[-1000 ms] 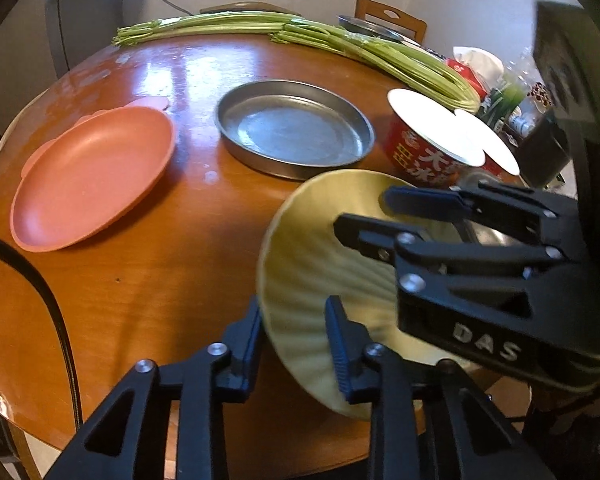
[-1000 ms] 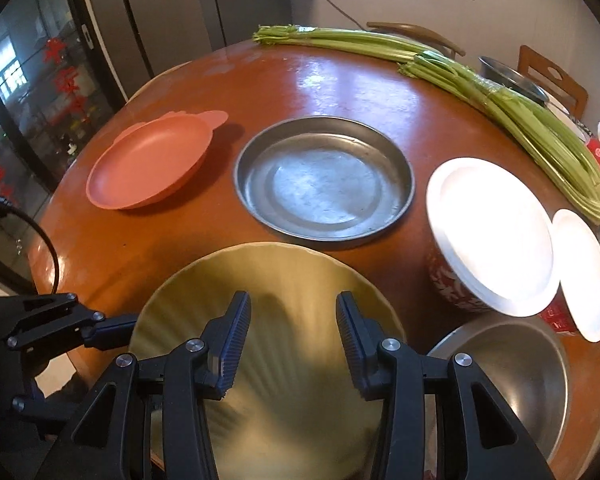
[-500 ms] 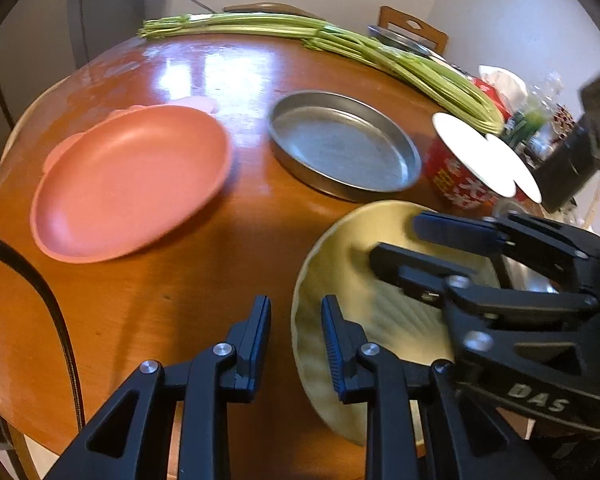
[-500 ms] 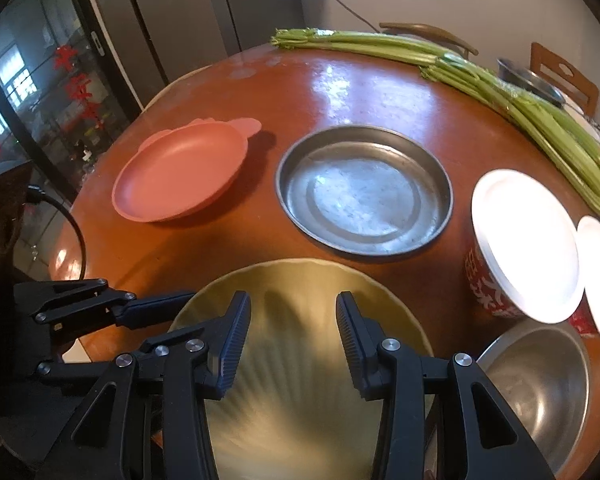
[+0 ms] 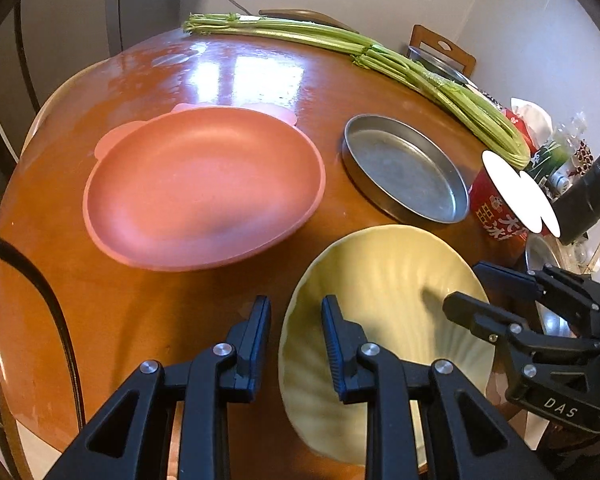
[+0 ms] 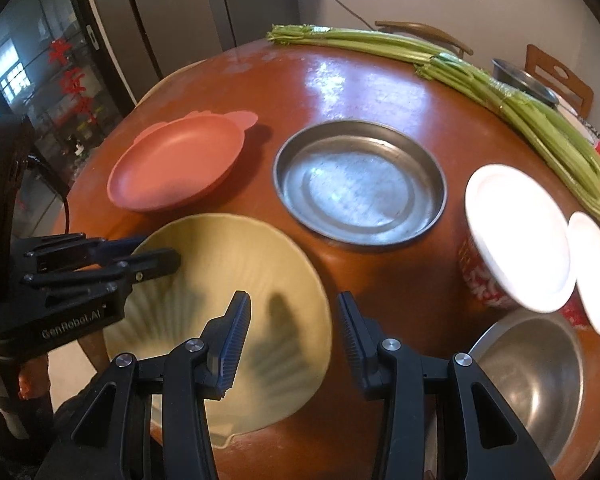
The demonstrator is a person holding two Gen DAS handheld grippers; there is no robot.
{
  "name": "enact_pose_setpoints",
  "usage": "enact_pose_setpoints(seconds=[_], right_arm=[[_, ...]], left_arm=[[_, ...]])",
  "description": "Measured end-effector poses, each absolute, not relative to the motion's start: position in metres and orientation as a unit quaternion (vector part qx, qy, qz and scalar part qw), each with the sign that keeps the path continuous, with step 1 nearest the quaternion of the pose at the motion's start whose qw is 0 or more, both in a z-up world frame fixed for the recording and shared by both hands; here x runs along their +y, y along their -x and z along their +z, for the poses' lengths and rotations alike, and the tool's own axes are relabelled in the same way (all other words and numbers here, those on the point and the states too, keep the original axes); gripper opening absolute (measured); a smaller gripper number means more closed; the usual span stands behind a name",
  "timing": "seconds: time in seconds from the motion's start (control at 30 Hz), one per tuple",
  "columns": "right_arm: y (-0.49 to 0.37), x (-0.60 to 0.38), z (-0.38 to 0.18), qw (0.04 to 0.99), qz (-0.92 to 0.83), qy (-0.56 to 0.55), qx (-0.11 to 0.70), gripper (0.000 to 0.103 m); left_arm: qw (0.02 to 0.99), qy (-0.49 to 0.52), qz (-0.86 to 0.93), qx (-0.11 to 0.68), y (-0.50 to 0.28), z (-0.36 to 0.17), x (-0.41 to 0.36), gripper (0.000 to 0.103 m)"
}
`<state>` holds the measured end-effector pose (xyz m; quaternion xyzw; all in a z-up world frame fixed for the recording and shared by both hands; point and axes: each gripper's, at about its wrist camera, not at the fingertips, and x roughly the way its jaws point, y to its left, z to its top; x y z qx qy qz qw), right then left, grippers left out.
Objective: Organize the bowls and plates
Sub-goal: 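Lift the yellow plate with the left gripper and carry it over the pink plate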
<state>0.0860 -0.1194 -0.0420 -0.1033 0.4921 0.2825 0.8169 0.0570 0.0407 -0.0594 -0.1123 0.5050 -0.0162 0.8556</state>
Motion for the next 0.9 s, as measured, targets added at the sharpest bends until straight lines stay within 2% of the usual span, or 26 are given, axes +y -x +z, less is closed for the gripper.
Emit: enact_pose_setpoints(seconds=[0.4, 0.57, 0.9], right_arm=[[-0.071, -0.123, -0.054, 0.818, 0.257, 0.08, 0.508, 0.048], [-0.071, -0.123, -0.054, 0.82, 0.252, 0.074, 0.509, 0.049], [-0.067, -0.129, -0.041, 0.827, 0.253, 0.052, 0.499, 0.049]], left_arm=[[0.856, 0.116, -0.021, 0.503, -0.037, -0.06, 0.033, 0.028], [0.858, 0.114, -0.025, 0.5, -0.036, -0.06, 0.028, 0.037], [0.863, 0.111, -0.025, 0.492, -0.037, -0.051, 0.027, 0.037]])
